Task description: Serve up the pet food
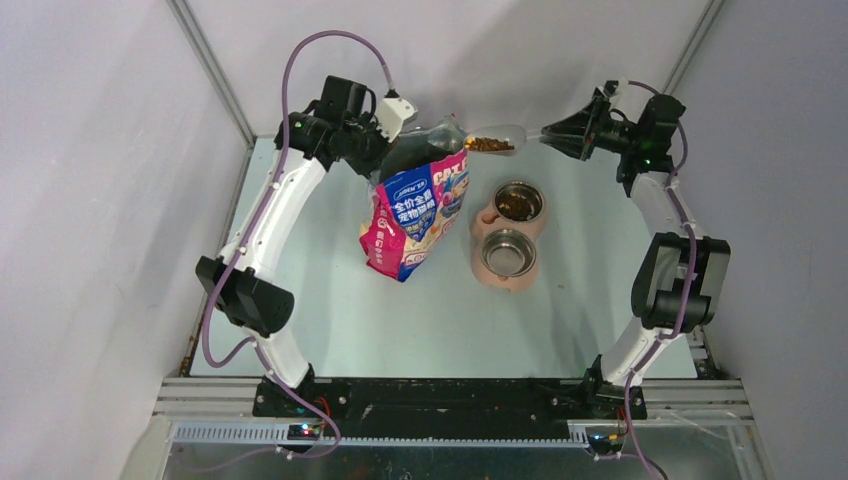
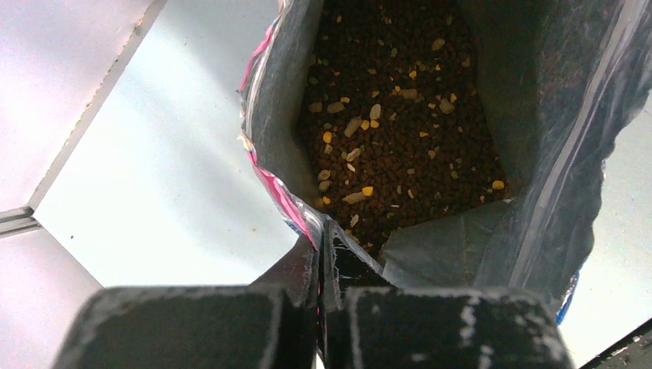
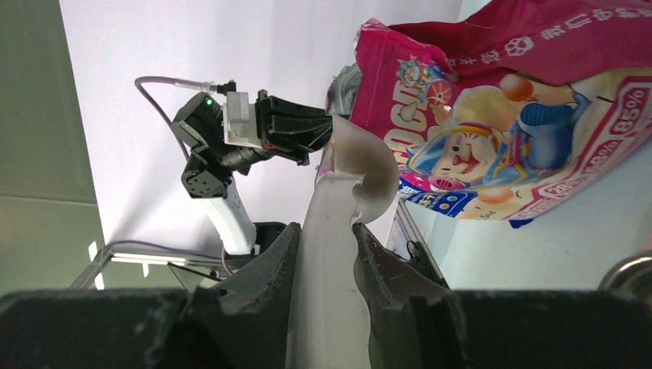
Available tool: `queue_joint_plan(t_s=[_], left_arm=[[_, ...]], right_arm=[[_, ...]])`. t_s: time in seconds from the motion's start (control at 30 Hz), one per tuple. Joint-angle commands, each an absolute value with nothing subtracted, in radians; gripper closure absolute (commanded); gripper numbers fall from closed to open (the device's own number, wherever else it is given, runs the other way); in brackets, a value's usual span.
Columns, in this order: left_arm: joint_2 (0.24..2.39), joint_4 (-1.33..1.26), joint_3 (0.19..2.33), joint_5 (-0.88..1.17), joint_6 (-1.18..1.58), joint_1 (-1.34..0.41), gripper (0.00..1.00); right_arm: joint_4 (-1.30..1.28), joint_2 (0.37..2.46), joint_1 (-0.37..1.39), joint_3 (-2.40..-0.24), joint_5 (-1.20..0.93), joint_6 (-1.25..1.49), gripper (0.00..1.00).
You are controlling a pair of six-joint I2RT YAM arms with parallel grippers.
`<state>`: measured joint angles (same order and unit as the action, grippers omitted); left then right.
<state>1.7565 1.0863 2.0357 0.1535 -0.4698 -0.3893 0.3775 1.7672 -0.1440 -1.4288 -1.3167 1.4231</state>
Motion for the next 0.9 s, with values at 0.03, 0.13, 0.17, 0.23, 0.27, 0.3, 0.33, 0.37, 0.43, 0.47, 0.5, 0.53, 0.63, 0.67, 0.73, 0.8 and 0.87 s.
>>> queue_joint_plan(t_s=[0.03, 0.13, 0.17, 0.23, 0.27, 0.3, 0.33, 0.37, 0.43, 0.47, 0.5, 0.53, 0.63, 0.67, 0.73, 0.8, 0.87], left_arm=[[1.748, 1.040, 2.110, 0.166, -0.447, -0.376, 1.00], [1.747, 1.050, 2.126, 0.178, -0.444, -0.377, 1.00], [1.746, 1.051, 2.129, 0.179, -0.449, -0.377, 1.00], [1.742, 1.052, 2.130, 0.177, -0.460, -0.377, 1.00], [1.742, 1.051, 2.131, 0.175, -0.462, -0.377, 1.00], [1.742, 1.049, 2.132, 0.173, -0.465, -0.377, 1.00], [1.742, 1.048, 2.133, 0.173, -0.464, -0.377, 1.00], [1.742, 1.045, 2.133, 0.176, -0.464, -0.377, 1.00], [1.739, 1.038, 2.132, 0.184, -0.465, -0.377, 1.00], [1.738, 1.038, 2.133, 0.189, -0.467, -0.377, 1.00], [1.737, 1.033, 2.134, 0.192, -0.467, -0.377, 1.00], [1.737, 1.031, 2.134, 0.197, -0.470, -0.377, 1.00], [1.732, 1.029, 2.131, 0.205, -0.477, -0.376, 1.00], [1.728, 1.027, 2.131, 0.206, -0.478, -0.376, 1.00], [1.719, 1.024, 2.127, 0.208, -0.479, -0.376, 1.00], [1.706, 1.021, 2.117, 0.209, -0.478, -0.376, 1.00], [1.690, 1.016, 2.100, 0.211, -0.478, -0.376, 1.00]], right_arm=[[0.387, 1.675, -0.214, -1.382, -1.327, 1.387, 1.00], [0.398, 1.660, -0.258, -1.334, -1.324, 1.383, 1.00], [0.405, 1.654, -0.267, -1.310, -1.323, 1.379, 1.00], [0.407, 1.645, -0.293, -1.277, -1.319, 1.370, 1.00], [0.405, 1.643, -0.309, -1.268, -1.317, 1.365, 1.00], [0.393, 1.640, -0.316, -1.252, -1.311, 1.353, 1.00], [0.384, 1.634, -0.331, -1.239, -1.307, 1.340, 1.00], [0.365, 1.632, -0.346, -1.232, -1.299, 1.331, 1.00], [0.331, 1.621, -0.365, -1.210, -1.289, 1.295, 1.00], [0.316, 1.613, -0.372, -1.196, -1.285, 1.261, 1.00], [0.279, 1.609, -0.385, -1.190, -1.273, 1.244, 1.00], [0.259, 1.600, -0.392, -1.176, -1.267, 1.204, 1.00], [0.152, 1.587, -0.425, -1.149, -1.234, 1.130, 1.00], [0.121, 1.581, -0.432, -1.132, -1.220, 1.099, 1.00], [0.066, 1.575, -0.448, -1.115, -1.204, 1.040, 1.00], [-0.022, 1.571, -0.460, -1.112, -1.175, 0.958, 1.00], [-0.090, 1.568, -0.471, -1.112, -1.140, 0.889, 1.00]])
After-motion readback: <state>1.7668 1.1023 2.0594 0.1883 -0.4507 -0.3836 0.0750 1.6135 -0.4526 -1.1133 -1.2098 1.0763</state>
